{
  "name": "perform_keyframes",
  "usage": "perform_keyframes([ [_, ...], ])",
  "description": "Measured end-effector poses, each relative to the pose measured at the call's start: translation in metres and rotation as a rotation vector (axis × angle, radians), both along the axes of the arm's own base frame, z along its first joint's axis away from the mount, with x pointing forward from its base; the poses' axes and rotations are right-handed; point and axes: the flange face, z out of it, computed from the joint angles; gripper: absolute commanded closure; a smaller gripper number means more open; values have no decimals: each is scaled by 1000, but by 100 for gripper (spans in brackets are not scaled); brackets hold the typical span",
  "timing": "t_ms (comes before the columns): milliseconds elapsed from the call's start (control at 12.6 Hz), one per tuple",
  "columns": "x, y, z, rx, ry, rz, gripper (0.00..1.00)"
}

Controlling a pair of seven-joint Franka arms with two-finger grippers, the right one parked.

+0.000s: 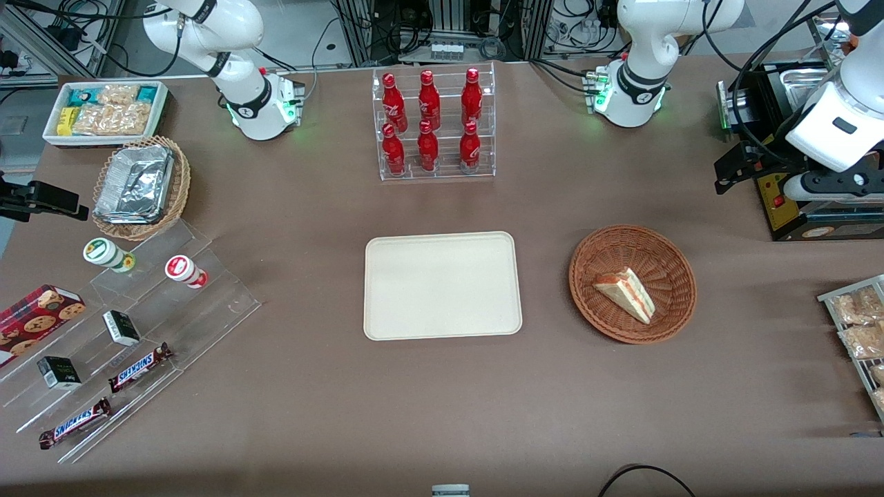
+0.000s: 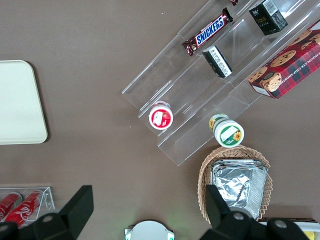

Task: Place sandwich from basket to tray
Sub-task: 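Move the left gripper over the wrapped sandwich in the wicker basket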

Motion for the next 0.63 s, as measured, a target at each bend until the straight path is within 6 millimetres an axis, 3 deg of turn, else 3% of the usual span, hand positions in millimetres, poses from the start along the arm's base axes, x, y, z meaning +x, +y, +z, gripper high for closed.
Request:
perform_keyframes([
  [396,1,5,-9,23,36,5,0],
  [634,21,-1,-52,28,79,26,0],
])
